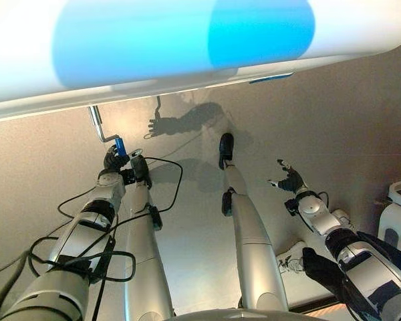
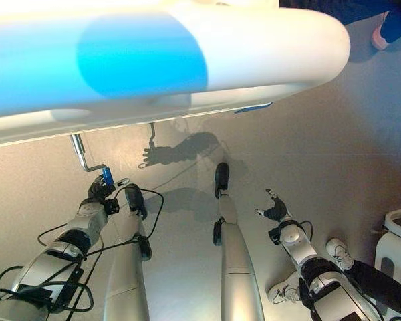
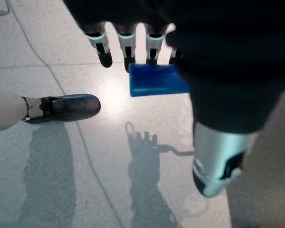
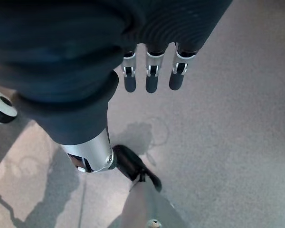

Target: Raise the hospital bed

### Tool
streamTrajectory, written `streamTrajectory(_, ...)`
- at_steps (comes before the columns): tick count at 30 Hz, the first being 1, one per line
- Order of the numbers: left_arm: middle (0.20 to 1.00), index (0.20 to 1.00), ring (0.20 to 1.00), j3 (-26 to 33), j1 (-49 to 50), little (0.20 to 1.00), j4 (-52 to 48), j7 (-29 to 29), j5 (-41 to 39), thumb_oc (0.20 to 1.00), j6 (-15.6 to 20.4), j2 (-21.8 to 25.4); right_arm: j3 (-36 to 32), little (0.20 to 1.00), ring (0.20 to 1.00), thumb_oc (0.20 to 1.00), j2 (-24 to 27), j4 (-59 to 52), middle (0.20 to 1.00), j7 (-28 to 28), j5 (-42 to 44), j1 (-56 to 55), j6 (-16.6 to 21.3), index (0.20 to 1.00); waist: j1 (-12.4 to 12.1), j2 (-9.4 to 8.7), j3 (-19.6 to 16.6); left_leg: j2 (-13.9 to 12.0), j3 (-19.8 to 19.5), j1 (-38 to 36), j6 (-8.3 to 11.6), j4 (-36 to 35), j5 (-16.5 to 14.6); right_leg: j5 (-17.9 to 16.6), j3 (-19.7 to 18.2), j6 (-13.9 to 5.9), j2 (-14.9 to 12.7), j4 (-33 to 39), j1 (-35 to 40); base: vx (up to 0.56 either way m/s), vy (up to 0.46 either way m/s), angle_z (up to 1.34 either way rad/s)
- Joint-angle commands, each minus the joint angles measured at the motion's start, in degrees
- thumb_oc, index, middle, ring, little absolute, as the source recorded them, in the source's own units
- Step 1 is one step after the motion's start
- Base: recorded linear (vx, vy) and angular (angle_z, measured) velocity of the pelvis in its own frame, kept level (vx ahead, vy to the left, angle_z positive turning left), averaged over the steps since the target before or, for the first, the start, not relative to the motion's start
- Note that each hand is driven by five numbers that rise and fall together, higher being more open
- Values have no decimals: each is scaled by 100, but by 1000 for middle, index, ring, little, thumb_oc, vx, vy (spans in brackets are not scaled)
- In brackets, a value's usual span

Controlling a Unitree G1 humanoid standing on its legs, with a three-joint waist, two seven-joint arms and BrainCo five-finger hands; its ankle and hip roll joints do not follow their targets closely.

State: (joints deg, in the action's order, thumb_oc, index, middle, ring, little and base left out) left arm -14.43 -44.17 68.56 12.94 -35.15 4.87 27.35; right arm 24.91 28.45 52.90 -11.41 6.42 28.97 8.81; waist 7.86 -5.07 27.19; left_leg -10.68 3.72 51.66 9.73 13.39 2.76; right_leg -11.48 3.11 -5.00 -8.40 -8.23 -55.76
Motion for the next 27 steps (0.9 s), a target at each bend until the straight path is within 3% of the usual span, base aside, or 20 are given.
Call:
streamTrajectory(1, 1000, 1000, 1000, 259, 136, 1000, 161, 119, -31, 1000, 87, 268, -62, 1000, 1000, 1000, 265, -54, 1000, 14, 242, -584, 166, 1000, 43, -131, -286, 140, -237, 618, -285, 243, -6, 102, -92, -398, -65, 26, -189, 0, 0, 0)
streamTrajectory(23, 1000, 1000, 1000, -23, -302, 1000, 672, -233, 56, 1000, -208, 415, 20, 1000, 1000, 1000, 365, 68, 1000, 147, 376, -384, 58, 1000, 237, -186, -349, 90, -156, 769, -325, 386, -160, 143, -197, -403, 1, 25, -379, 3, 4, -1)
streamTrajectory(24, 636, 636, 636, -33, -276, 636, 630, -272, 37, 636, -204, 402, 21, 1000, 1000, 1000, 379, 70, 1000, 171, 382, -387, 55, 1000, 244, -182, -365, 89, -154, 780, -324, 410, -172, 149, -205, -397, 8, 23, -389, 10, 3, -9)
streamTrajectory(25, 551, 551, 551, -33, -274, 551, 629, -272, 37, 551, -204, 401, 21, 1000, 1000, 1000, 380, 69, 1000, 171, 383, -388, 55, 1000, 244, -181, -367, 88, -154, 783, -324, 412, -173, 149, -205, -397, 9, 22, -390, 7, -2, -5)
streamTrajectory(26, 401, 401, 401, -44, -256, 401, 626, -290, 53, 401, -213, 402, 18, 1000, 1000, 1000, 385, 58, 1000, 179, 383, -391, 54, 1000, 245, -175, -376, 86, -156, 785, -321, 419, -173, 151, -208, -395, 7, 22, -393, 0, 0, 0)
streamTrajectory(27, 200, 200, 200, -59, -239, 200, 614, -294, 71, 200, -218, 404, 15, 1000, 1000, 1000, 390, 40, 1000, 181, 377, -398, 57, 1000, 248, -167, -388, 84, -150, 777, -317, 404, -172, 153, -208, -395, 8, 25, -394, 0, 0, 0)
